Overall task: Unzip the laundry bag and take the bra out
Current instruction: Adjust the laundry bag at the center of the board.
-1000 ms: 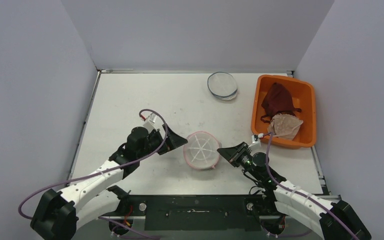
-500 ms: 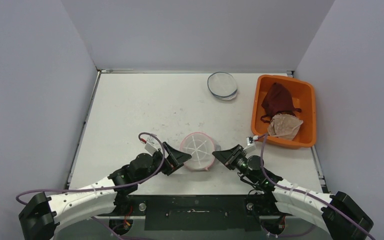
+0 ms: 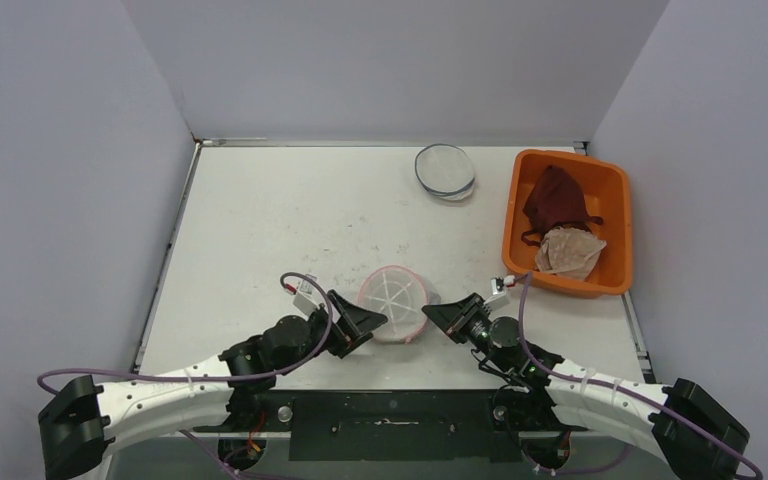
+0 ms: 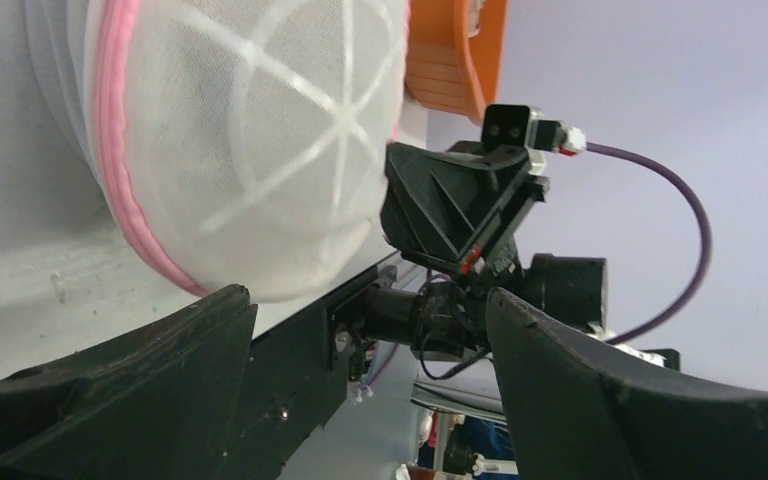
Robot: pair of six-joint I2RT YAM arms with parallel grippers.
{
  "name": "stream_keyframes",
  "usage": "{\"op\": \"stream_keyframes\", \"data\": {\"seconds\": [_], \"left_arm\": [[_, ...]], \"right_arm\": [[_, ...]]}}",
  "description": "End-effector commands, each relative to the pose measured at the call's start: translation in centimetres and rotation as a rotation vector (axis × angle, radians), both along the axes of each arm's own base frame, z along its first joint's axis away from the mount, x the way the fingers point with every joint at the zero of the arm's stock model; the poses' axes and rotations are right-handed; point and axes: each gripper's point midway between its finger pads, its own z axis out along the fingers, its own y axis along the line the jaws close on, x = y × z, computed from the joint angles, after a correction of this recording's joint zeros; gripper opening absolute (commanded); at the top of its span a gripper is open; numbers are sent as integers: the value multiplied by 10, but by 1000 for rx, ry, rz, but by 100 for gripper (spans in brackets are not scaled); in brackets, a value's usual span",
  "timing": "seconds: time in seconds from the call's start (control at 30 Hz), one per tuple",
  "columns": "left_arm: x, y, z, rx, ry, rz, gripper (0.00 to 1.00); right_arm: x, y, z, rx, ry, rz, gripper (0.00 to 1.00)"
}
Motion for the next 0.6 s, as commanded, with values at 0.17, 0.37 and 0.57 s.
{"op": "stream_keyframes", "data": {"seconds": [0.17, 0.37, 0.57], "left_arm": [[-20, 4, -21, 5, 21, 1, 84], [-10, -10, -13, -22, -47, 7, 77], [5, -6, -2, -16, -124, 72, 70]], "right_arm": [[5, 3, 15, 28, -39, -18, 5], [0, 7, 15, 22, -41, 0, 5], [-3, 8, 14, 24, -41, 8, 5]]}}
